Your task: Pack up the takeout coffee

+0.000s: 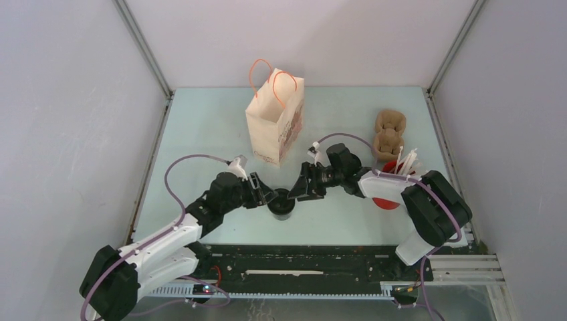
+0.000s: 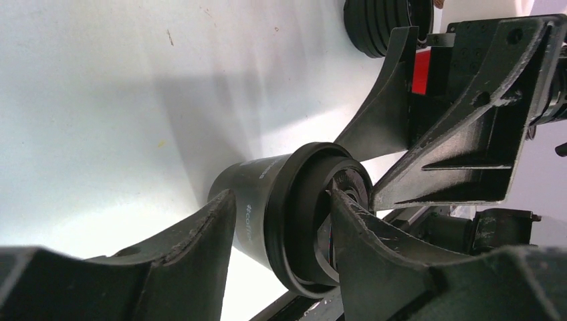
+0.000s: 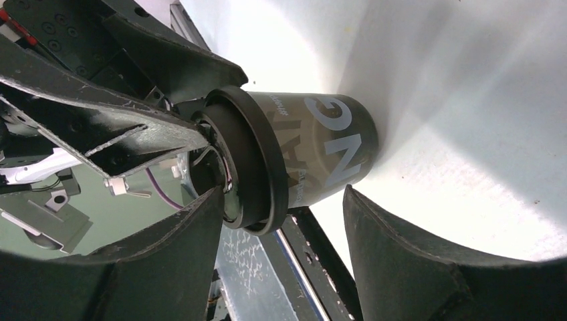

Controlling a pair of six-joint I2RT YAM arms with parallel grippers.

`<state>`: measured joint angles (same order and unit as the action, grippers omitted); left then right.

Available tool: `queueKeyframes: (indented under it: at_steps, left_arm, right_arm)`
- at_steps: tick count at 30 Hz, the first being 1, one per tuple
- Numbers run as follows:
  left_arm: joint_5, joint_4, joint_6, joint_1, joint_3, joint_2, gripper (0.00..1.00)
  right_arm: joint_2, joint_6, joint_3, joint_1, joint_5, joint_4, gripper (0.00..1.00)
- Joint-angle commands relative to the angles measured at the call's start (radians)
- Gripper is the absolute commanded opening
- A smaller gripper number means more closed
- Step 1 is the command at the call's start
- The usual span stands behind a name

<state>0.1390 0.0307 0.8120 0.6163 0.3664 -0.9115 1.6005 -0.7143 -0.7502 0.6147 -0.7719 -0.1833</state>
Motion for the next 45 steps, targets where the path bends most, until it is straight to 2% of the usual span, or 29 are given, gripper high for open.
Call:
queueKeyframes:
  at_steps: [1,10,15,21,25,29,35,43,45]
  left_arm:
    - [-0.019,-0.036,-0.013,0.005,-0.087,-0.002,0.57]
    - [-0.034,0.164,0.068,0.021,-0.273,0.011,0.51]
    - [-0.027,0.129,0.051,0.024,-0.241,0.07,0.55]
    - [-0.002,0.024,0.048,0.025,-0.166,0.124,0.69]
    - [0.001,-0.088,0.058,0.025,-0.113,0.167,0.88]
    - [0.031,-0.093,0.081,0.025,-0.103,0.192,0.92]
    - [0.061,-0.065,0.078,0.025,-0.103,0.157,0.9]
    - [0.074,-0.064,0.067,0.026,-0.091,0.172,0.93]
    - [0.078,-0.057,0.067,0.026,-0.094,0.163,0.92]
  right_arm:
    - [0.025,0.026,-0.029,0.013,0.014,0.024,0.73]
    - [0.065,0.011,0.008,0.022,0.109,-0.001,0.69]
    - [0.04,0.011,0.017,0.03,0.102,-0.007,0.69]
    - [0.016,0.019,0.017,0.03,0.11,0.011,0.69]
    - [0.001,0.019,0.017,0.03,0.111,0.01,0.69]
    - [-0.003,0.025,0.009,0.029,0.103,0.015,0.7]
    - [-0.017,0.071,-0.042,0.033,0.1,0.084,0.77]
    - [-0.116,0.13,-0.093,0.022,0.138,0.27,0.98]
    - [-0.145,0.129,-0.094,0.015,0.142,0.312,1.0]
